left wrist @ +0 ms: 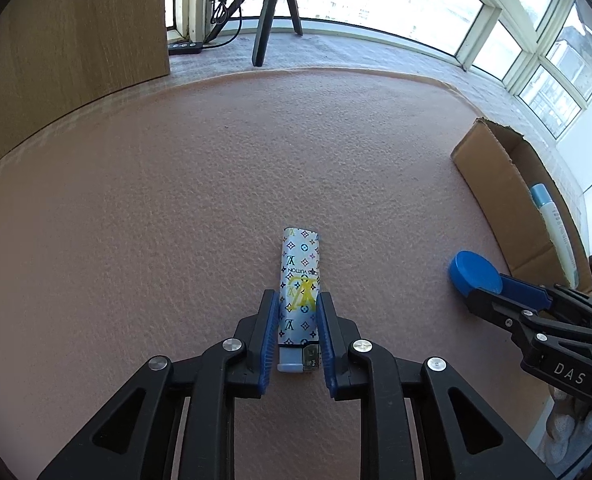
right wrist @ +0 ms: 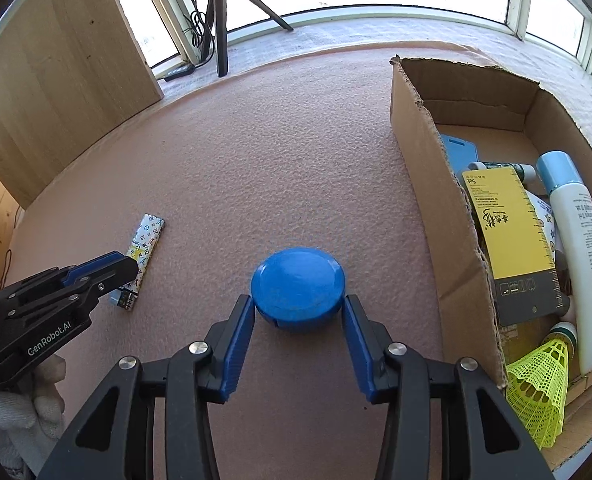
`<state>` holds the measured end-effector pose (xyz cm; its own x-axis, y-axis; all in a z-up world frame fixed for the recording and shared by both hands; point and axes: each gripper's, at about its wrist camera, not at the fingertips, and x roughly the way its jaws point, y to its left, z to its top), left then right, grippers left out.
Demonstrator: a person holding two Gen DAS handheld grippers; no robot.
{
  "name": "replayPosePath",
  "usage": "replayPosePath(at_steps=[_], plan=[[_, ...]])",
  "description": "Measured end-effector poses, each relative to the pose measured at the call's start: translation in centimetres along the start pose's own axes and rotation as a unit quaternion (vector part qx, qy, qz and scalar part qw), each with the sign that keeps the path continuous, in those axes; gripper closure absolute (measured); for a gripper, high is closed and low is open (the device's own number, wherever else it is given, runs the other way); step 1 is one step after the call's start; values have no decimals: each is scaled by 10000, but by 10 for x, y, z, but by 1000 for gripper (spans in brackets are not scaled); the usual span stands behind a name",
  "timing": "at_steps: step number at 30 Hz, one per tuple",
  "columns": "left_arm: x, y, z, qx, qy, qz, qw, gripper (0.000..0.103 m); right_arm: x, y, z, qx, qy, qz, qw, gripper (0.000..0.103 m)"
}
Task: Organize objects
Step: 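Lift the lighter with the left tool while the right tool releases the blue lid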
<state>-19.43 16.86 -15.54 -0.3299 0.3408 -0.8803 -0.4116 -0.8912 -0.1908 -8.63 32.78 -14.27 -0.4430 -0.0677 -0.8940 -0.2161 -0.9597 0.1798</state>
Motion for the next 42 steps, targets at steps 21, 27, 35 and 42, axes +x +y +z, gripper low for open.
replayPosePath(at_steps=[21, 27, 35, 42], plan=[[-9, -11, 4, 7, -108, 31, 9999, 79, -14, -7, -1, -203, 9, 159, 9997, 100], [-10, -8, -3, -73, -109, 70, 9999, 79, -3, -9, -2, 56, 149, 515, 9985, 81], [-13, -2, -15, 30, -154, 146, 9998, 78, 5, 1, -2, 343, -191, -340, 9986, 61], [-14, 8, -20, 182, -87, 25, 9998, 78, 23, 4, 2, 703, -567, -1148, 9893, 51]])
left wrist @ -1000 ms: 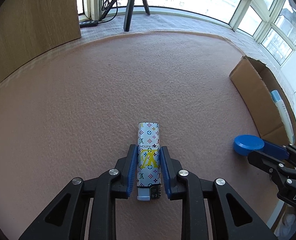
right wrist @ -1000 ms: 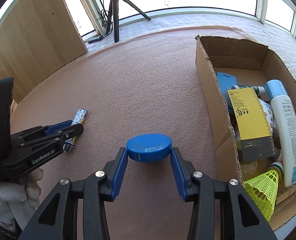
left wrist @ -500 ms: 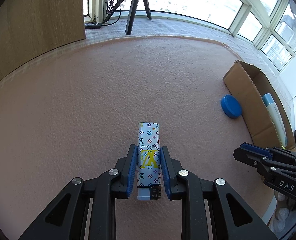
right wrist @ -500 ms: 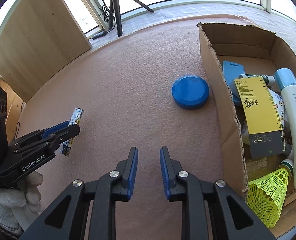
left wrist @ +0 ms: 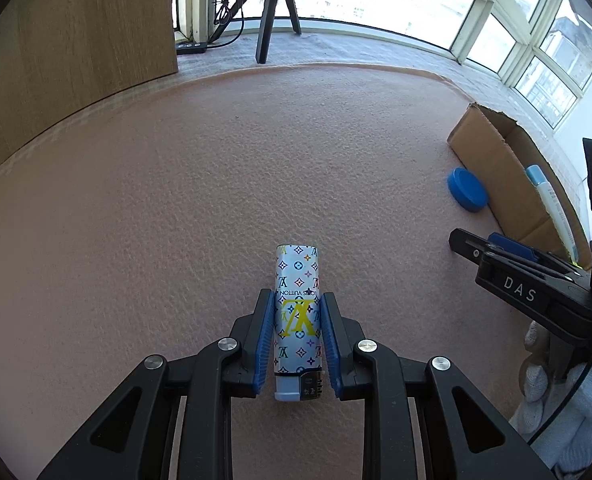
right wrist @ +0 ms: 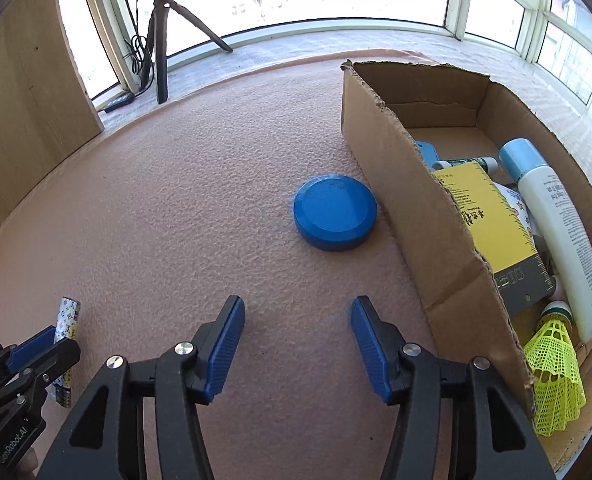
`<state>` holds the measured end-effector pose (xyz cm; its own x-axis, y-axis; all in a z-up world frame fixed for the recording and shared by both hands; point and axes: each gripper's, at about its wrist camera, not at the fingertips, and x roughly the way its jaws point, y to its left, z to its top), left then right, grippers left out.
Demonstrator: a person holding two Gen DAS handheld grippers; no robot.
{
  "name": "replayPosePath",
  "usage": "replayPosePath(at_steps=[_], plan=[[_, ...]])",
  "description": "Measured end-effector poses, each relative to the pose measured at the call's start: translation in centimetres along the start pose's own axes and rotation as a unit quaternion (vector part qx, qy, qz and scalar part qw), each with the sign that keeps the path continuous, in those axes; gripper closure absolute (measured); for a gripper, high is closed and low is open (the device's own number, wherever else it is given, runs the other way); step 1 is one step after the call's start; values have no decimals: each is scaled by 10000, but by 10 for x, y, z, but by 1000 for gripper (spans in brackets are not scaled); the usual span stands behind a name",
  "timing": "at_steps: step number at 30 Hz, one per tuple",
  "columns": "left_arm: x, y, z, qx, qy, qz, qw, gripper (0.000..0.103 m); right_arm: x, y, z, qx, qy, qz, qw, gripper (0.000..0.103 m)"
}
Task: Organize objects
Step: 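Lift the lighter with the left tool while the right tool releases the blue lid, then move the open right tool back over the blue lid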
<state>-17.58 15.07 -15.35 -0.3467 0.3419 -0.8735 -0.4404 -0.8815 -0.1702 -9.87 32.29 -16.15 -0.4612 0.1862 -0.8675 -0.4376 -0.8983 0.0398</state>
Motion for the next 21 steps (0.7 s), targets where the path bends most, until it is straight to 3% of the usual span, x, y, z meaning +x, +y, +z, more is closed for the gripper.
replayPosePath(at_steps=[3, 10, 12, 16, 21], plan=[[1, 1, -1, 104, 54, -86, 9999, 78, 8, 8, 7, -86, -126, -288, 9995, 49], [5, 9, -3, 130, 146, -186, 9996, 78, 24, 22, 32, -281, -273, -371, 9985, 46], [4, 12, -2, 109, 123, -167, 9997, 78, 27, 31, 37, -535, -292, -250, 9978, 46], [4, 19, -1, -4, 71, -115, 9999, 78, 29, 46, 39, -1113, -171, 492, 9924, 46], [3, 26, -2, -118, 37, -158, 9998, 78, 18, 27, 28, -500, 20, 605, 9969, 46]])
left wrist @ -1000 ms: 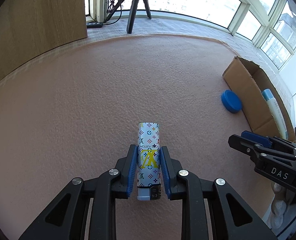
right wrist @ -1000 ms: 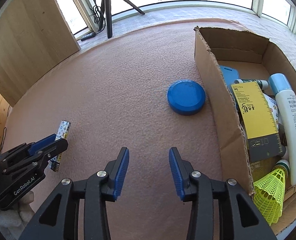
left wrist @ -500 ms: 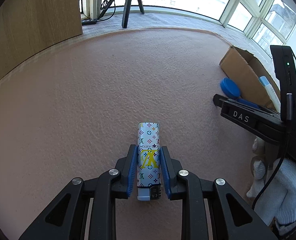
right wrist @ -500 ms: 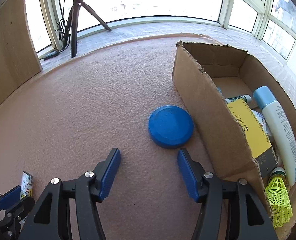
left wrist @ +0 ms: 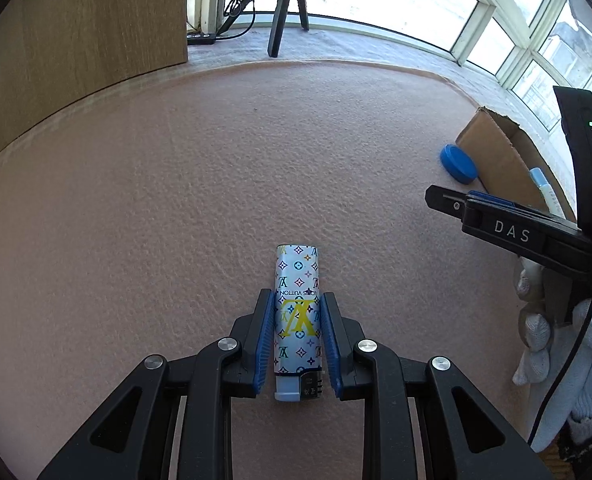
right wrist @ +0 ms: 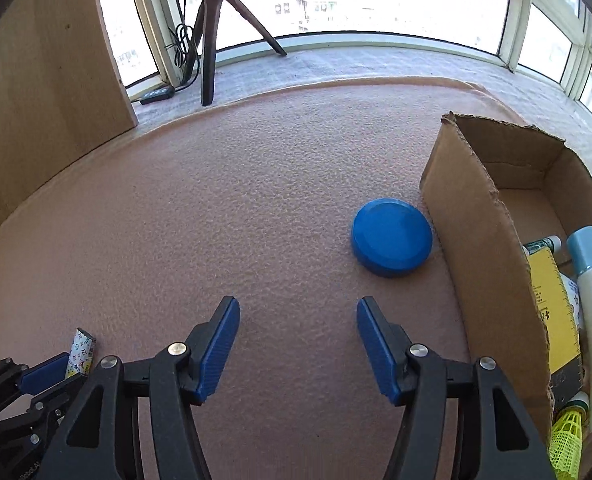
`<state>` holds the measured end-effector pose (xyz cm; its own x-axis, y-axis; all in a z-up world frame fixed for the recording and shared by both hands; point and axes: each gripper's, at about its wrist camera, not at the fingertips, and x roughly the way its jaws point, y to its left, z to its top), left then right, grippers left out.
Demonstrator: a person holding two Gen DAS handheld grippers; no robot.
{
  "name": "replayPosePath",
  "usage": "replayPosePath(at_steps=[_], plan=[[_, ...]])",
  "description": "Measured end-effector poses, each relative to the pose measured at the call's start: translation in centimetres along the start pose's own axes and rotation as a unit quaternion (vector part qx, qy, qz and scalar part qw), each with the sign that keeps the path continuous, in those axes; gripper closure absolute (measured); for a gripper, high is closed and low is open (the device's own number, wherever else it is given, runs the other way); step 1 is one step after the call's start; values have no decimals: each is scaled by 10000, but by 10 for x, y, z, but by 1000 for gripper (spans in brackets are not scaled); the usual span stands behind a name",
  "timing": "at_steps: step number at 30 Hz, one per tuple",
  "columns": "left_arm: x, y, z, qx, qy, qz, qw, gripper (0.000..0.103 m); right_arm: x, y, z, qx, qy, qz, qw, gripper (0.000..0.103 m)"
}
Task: Organize objects
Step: 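Move the open right tool back over the blue lid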
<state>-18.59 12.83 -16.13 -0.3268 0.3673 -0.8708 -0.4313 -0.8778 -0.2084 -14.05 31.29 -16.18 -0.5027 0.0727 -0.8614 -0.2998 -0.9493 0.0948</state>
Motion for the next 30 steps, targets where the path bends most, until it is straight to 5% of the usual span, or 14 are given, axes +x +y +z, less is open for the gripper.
replayPosePath(at_steps=[4, 8, 11, 18, 22, 30], plan=[[-2, 4, -1, -52, -36, 4, 10000, 78, -16, -12, 2, 284, 238, 549, 9978, 46], [-2, 10, -3, -201, -133, -24, 9997, 78, -32, -11, 44, -55, 326, 845, 9959, 52], [-3, 12, -4, -242, -203, -3, 9995, 78, -22, -11, 81, -466, 594, 513, 9958, 88], [-6, 20, -7, -391, -317, -57, 9987, 78, 43, -7, 109, -1188, 1690, -459, 9773, 88], [-13, 24, -12, -435, -378, -52, 9983, 78, 56, -14, 116, -918, 1895, -550, 9760, 90], [-21, 27, -15, -441, -462, -80, 9979, 78, 67, 6, 119, -1329, 1999, -909, 9665, 91]])
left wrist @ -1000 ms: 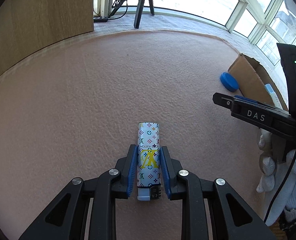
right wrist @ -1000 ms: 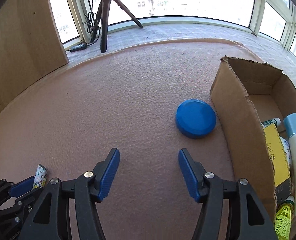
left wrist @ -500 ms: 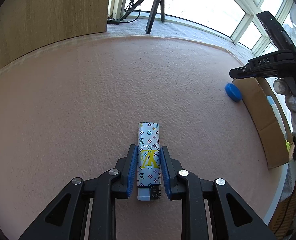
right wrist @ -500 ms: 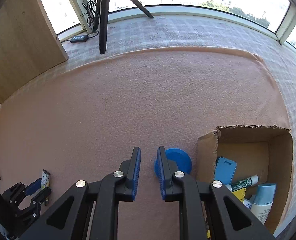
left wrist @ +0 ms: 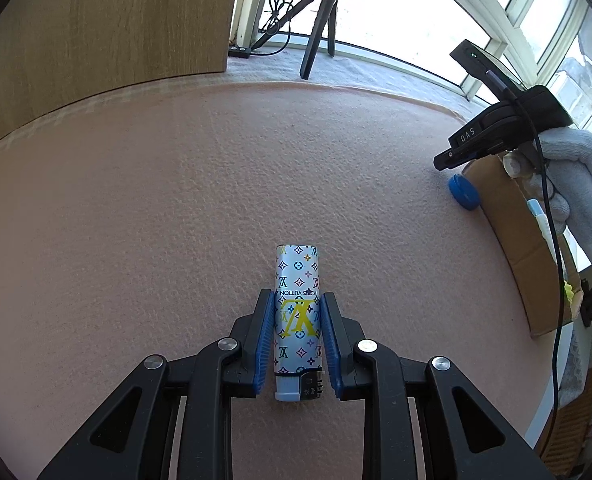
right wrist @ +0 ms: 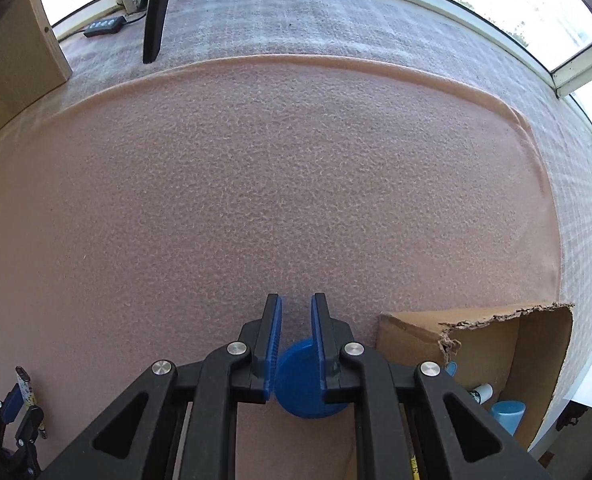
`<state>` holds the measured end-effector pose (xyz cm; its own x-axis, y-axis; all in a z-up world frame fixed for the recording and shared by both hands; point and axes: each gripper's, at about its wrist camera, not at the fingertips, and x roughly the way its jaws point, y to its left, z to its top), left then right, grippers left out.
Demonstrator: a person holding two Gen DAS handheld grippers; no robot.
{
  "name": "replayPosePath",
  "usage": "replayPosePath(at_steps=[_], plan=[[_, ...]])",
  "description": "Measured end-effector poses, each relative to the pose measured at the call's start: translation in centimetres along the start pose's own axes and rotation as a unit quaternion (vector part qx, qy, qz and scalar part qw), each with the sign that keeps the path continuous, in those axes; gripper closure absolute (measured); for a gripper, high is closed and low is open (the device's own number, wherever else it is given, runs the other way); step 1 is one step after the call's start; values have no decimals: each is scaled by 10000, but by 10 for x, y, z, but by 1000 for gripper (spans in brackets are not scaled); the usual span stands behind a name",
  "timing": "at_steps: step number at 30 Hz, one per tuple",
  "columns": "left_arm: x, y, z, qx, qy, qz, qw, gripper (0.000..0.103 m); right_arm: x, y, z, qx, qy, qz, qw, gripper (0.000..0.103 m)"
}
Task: Organize objects
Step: 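Move the open right tool back over the blue lid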
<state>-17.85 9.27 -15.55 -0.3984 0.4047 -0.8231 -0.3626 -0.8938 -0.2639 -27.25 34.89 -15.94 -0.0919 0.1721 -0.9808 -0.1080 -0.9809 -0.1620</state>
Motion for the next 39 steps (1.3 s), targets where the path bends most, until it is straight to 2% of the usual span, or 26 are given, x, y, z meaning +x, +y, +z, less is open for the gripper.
replayPosePath(at_steps=[4, 7, 10, 15, 18, 21, 23, 25, 27, 30, 32, 34, 35, 39], plan=[[-3, 1, 0, -7, -37, -15, 10000, 78, -4, 18, -4, -407, 87, -492, 9979, 91], [-4, 2, 0, -14, -58, -38, 10000, 78, -3, 13, -3, -500, 190, -882, 9947, 91], [-6, 5, -1, -44, -76, -67, 9999, 78, 3, 12, -3, -567, 350, -1049, 9922, 91], [-7, 6, -3, -5, -74, -116, 9999, 78, 6, 34, -28, -1154, 565, -1216, 9842, 91], [-9, 6, -3, -2, -82, -138, 9999, 78, 1, 38, -50, -1217, 668, -997, 9853, 91], [-12, 6, -3, 7, -82, -181, 9998, 78, -3, 25, -72, -884, 803, -573, 9912, 91], [-13, 6, -3, 40, -76, -185, 9998, 78, -8, 9, -91, -393, 953, 3, 9947, 91], [-12, 6, -2, 50, -66, -194, 9998, 78, -16, 4, -114, -139, 1069, 636, 9921, 91], [-10, 6, -2, 47, -54, -205, 9998, 78, -38, 2, -140, 48, 671, 897, 9937, 91], [-8, 3, -1, 95, -15, -237, 9997, 78, -71, -9, -180, 660, -117, 1055, 9922, 86], [-7, -1, -2, 147, 16, -250, 9996, 78, -81, -12, -207, 992, -464, 1031, 9886, 80], [-5, -5, -3, 187, 70, -262, 9995, 78, -79, -15, -228, 1309, -629, 1162, 9826, 69], [-4, -7, -4, 201, 88, -269, 9994, 78, -75, -14, -240, 1479, -684, 1217, 9791, 66], [-1, -17, -5, 350, 172, -244, 9989, 78, -48, -21, -255, 2022, -818, 1449, 9651, 66]])
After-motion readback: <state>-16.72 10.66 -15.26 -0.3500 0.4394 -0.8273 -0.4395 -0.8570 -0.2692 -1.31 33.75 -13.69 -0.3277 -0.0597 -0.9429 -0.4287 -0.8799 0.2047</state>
